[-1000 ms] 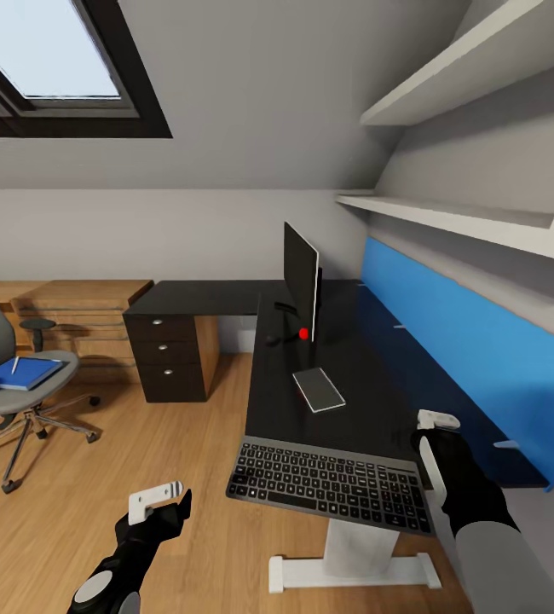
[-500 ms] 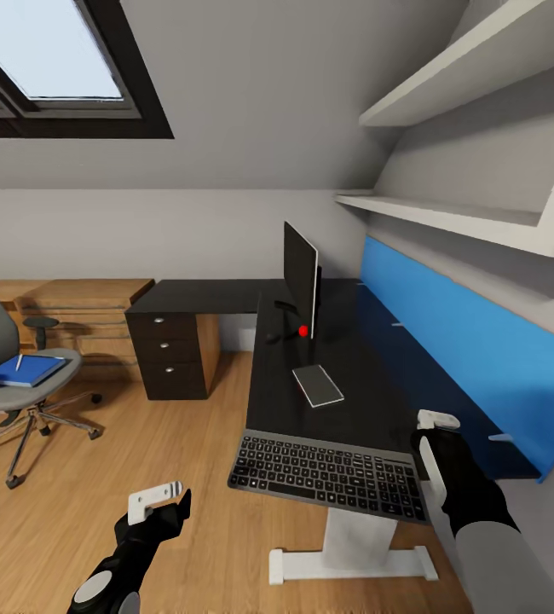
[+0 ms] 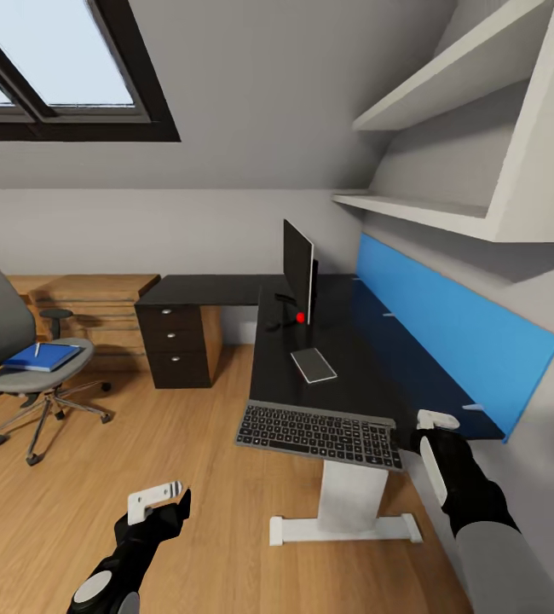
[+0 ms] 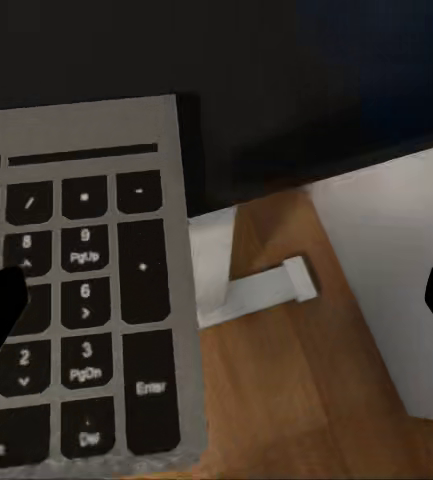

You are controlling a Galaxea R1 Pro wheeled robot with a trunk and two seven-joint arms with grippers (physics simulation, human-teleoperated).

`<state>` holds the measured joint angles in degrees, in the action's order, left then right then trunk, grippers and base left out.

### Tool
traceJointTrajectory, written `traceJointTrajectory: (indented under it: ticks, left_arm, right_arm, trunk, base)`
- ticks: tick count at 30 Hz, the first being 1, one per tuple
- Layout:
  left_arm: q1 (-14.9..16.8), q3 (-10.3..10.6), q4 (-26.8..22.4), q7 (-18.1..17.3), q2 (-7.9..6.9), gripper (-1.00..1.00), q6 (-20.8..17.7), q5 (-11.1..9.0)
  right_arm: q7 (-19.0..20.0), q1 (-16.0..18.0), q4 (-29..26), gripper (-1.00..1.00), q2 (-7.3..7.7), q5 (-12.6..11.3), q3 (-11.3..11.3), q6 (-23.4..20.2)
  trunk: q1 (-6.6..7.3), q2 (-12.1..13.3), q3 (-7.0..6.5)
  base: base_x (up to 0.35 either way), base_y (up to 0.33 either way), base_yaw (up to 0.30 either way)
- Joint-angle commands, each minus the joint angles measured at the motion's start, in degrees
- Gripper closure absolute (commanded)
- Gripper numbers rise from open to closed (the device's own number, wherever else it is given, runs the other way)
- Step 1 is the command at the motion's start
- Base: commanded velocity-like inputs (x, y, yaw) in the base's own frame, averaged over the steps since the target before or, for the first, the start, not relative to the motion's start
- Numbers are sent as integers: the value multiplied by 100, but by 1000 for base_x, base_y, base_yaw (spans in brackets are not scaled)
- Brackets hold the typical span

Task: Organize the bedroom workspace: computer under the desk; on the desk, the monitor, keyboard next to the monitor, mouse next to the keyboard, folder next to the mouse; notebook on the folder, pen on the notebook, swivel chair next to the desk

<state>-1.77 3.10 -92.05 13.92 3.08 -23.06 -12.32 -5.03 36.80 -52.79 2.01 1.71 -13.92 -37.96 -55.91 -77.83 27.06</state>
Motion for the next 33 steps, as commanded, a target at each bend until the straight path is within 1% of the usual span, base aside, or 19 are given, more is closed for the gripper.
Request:
traceJointTrajectory:
  ticks: [1, 5, 8, 12, 14, 16, 17, 18, 20, 21, 22, 24, 25, 26, 27, 28, 29, 32, 33]
  left_arm:
    - [1, 9, -11, 49, -1, -100, -18, -60]
    - [1, 5, -14, 48, -1, -100, -17, -60]
    - [1, -9, -14, 49, -1, -100, -16, -60]
    - [1, -21, -15, 46, -1, -100, -17, -66]
    - [1, -44, -15, 43, -1, -100, -18, -69]
    - [1, -123, -20, 41, -1, -100, -21, -78]
    - [1, -179, -33, 41, -1, -100, -22, -84]
    - [1, -191, -37, 41, -1, -100, -22, -86]
    - [1, -218, -45, 40, 4, -100, -23, -92]
    - [1, -223, -46, 40, 4, -100, -21, -93]
    - [1, -229, -47, 40, 6, -100, -18, -94]
    - [1, -233, -48, 40, 10, -100, -17, -94]
    - [1, -235, -49, 40, 12, -100, -16, -95]
    - [1, -236, -49, 40, 13, -100, -16, -95]
    - [1, -235, -49, 40, 15, -100, -15, -95]
    - [1, -232, -50, 40, 16, -100, -14, -95]
    - [1, -230, -50, 40, 16, -100, -14, -96]
    - [1, -226, -50, 40, 17, -100, -14, -96]
    - [1, -225, -50, 40, 17, -100, -14, -96]
  right_arm:
    - [14, 3, -6, -100, 0, 16, -3, -30]
    - [112, 3, -4, -100, -7, -3, -14, -23]
    - [151, 4, -4, -100, 4, -121, -26, -15]
    - [169, 3, -3, -100, 29, -428, -67, -13]
    - [176, 3, -3, -100, 79, -630, -109, -16]
    - [219, 3, 0, -100, 186, -907, -155, -18]
    - [321, 3, 3, -100, 283, -1164, -191, -21]
    - [369, 3, 5, -100, 320, -1257, -203, -24]
    - [619, 3, 14, -100, 493, -1642, -244, -37]
    - [692, 3, 17, -100, 542, -1738, -251, -38]
    - [862, -1, 22, -100, 643, -1932, -263, -41]
    - [1049, -3, 31, -100, 735, -2130, -272, -42]
    - [1263, -4, 39, -100, 818, -2323, -277, -40]
    - [1376, -6, 43, -100, 855, -2413, -279, -39]
    - [1611, -11, 47, -100, 923, -2569, -284, -38]
    - [2229, -40, 134, -100, 1084, -2830, -329, -37]
    - [2478, -47, 240, -100, 1147, -2915, -401, -37]
    - [2834, -53, 461, -100, 1242, -3057, -596, -41]
    - [3050, -55, 619, -100, 1302, -3166, -770, -42]
  trunk:
    - [3, -4, 5]
    - [3, -4, 5]
    - [3, -4, 5]
    - [3, -4, 5]
    - [3, -4, 5]
    - [3, -4, 5]
    - [3, -4, 5]
    - [3, -4, 5]
    - [3, -4, 5]
    - [3, -4, 5]
    - [3, -4, 5]
    - [3, -4, 5]
    - [3, -4, 5]
    - [3, -4, 5]
    - [3, -4, 5]
    - [-19, -44, 23]
    - [-41, -84, 41]
    - [-107, -204, 95]
    - [-128, -244, 113]
  base:
    - [-334, -58, 0]
    - [-322, -119, 0]
    - [-296, -180, 0]
    - [-208, -144, 0]
    - [-86, -59, 0]
    - [-40, -28, 0]
    - [-16, -11, 0]
    - [-13, -9, 0]
    - [-7, -5, 0]
    - [-4, -3, 0]
    - [-3, -2, 0]
    - [-2, -1, 0]
    - [-1, -1, 0]
    - [0, 0, 0]
    - [0, 0, 0]
    - [0, 0, 0]
    - [0, 0, 0]
    - [0, 0, 0]
    - [0, 0, 0]
